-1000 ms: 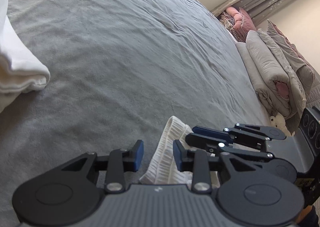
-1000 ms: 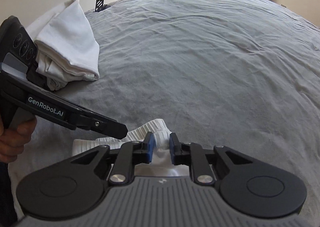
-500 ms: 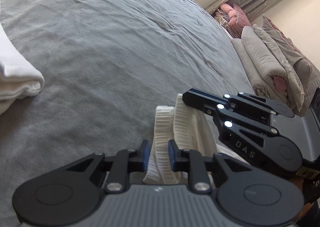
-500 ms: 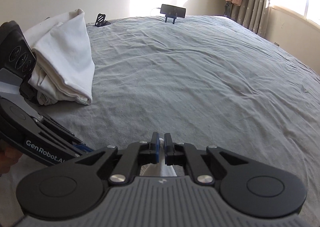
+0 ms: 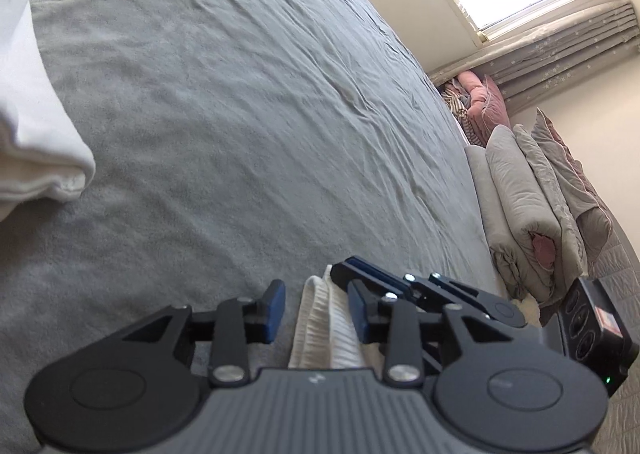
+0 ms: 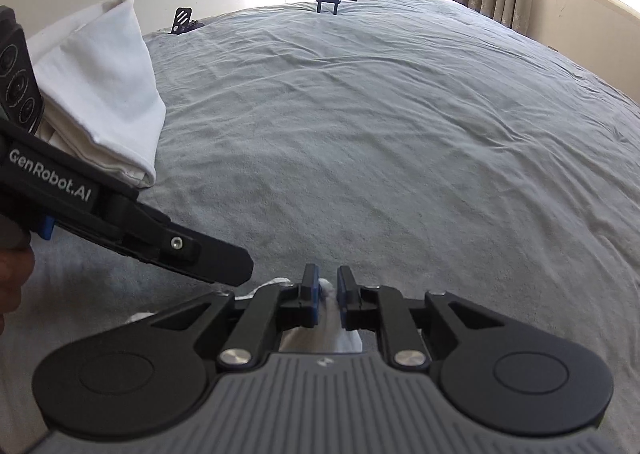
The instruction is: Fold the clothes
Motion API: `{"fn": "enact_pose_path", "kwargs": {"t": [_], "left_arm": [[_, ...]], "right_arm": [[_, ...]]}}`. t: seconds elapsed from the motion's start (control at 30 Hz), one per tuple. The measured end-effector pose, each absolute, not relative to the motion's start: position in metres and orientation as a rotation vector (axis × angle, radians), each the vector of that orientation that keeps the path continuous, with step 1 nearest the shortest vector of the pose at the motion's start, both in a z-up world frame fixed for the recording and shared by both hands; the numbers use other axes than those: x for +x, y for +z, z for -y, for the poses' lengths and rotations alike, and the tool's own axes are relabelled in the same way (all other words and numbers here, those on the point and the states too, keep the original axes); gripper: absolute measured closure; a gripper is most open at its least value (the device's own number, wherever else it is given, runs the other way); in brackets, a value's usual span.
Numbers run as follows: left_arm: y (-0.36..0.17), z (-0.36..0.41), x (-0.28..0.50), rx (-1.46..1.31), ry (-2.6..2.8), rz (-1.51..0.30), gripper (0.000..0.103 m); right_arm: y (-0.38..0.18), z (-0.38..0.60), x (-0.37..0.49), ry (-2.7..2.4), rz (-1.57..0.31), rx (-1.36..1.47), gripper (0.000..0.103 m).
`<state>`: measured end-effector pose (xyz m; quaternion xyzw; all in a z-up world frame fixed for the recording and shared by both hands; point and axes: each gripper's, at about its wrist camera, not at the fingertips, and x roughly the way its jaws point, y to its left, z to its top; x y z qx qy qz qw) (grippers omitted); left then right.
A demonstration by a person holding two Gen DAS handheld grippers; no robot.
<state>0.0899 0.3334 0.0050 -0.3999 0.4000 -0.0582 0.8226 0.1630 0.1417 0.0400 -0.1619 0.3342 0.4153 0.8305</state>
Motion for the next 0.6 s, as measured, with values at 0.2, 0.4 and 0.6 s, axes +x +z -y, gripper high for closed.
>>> {"fn": "enact_pose_path", "kwargs": {"t": [0.2, 0.4, 0.6], "left_arm": [[0.002, -0.333, 0.094, -0.886, -0.132, -0.843, 0.067], [0.002, -0.324, 0.1, -0.925, -0.204, -0.822, 0.067], [-0.007, -0.325, 0.108, -0.96, -0.188, -0.85, 0.067]], "right_arm": [[0.057, -0.115, 0.15, 0.871, -0.653, -0.241, 0.085], [0.05, -0.119, 0.147, 0.893, -0.7, -0.28, 0.085], [0.044, -0.112, 0.151, 0.888, -0.734, -0.201, 0.078]]}}
